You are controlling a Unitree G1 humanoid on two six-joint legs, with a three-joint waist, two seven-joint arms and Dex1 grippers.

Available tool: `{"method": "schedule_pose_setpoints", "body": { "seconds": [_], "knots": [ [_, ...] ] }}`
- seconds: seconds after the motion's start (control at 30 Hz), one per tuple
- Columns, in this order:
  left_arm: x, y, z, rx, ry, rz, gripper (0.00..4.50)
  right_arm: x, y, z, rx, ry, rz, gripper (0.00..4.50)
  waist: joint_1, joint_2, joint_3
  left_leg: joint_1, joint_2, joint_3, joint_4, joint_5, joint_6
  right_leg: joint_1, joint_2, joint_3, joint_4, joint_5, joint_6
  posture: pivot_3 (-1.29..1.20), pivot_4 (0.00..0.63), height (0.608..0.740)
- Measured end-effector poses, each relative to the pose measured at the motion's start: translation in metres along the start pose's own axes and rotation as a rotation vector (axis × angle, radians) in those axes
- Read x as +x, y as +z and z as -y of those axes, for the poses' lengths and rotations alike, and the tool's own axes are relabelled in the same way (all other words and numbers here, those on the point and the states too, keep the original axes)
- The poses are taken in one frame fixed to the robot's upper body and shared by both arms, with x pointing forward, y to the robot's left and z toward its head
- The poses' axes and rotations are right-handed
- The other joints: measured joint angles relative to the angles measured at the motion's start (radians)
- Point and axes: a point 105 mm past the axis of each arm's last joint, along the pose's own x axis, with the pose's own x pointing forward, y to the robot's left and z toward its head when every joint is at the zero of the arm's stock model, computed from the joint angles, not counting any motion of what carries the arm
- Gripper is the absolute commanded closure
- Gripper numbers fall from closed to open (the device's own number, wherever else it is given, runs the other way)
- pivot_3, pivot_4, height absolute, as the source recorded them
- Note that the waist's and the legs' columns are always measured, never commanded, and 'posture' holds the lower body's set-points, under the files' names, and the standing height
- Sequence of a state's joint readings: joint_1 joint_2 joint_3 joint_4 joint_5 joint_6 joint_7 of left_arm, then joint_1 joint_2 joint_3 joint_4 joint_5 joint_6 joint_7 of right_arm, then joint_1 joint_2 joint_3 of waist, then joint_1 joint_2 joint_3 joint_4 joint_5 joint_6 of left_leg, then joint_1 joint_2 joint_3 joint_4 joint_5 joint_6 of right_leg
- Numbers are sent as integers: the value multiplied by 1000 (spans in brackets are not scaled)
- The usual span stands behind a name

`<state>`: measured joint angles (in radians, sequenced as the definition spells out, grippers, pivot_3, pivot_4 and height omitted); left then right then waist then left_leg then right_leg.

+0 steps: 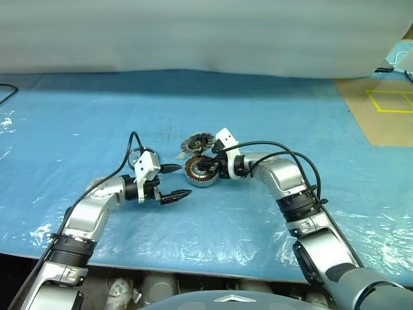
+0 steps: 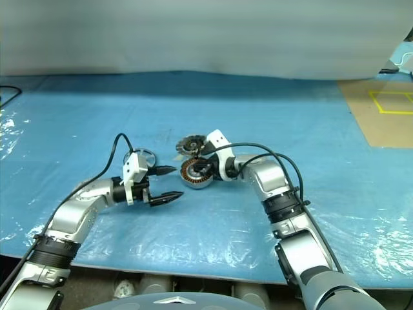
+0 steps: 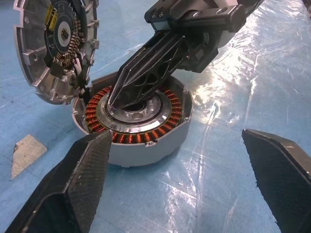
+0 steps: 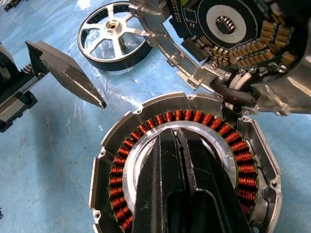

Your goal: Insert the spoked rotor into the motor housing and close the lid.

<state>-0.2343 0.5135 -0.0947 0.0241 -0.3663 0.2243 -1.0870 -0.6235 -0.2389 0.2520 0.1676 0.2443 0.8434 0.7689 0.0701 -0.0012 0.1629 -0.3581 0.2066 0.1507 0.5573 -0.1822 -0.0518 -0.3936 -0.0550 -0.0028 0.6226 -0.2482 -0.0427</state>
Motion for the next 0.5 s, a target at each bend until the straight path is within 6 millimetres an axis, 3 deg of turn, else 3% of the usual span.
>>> {"method": "schedule_pose_setpoints", "body": {
  "seconds": [0.23, 0.4, 0.5],
  "knots": [
    [0, 0, -1, -1, 2, -1, 0, -12, -1, -14, 49, 78, 122, 4472, -4, 0, 0, -13, 0, 0, -1, 0, 0, -12, 2, 0, -1, 1, 1, 0, 150, 740],
    [0, 0, -1, -1, 2, -1, 0, -31, 27, -18, 9, 110, 233, 4472, -3, 0, 0, -13, 0, 0, -4, 0, 0, -13, 2, -2, -1, 3, 4, 0, 150, 740],
    [-8, 1, -6, 3, 24, -12, 0, -47, 33, -20, -68, 112, 229, 4472, -1, 0, 0, -13, 0, 0, -5, 0, 0, -13, 2, -3, -1, 3, 4, 0, 150, 740]
  ]
}}
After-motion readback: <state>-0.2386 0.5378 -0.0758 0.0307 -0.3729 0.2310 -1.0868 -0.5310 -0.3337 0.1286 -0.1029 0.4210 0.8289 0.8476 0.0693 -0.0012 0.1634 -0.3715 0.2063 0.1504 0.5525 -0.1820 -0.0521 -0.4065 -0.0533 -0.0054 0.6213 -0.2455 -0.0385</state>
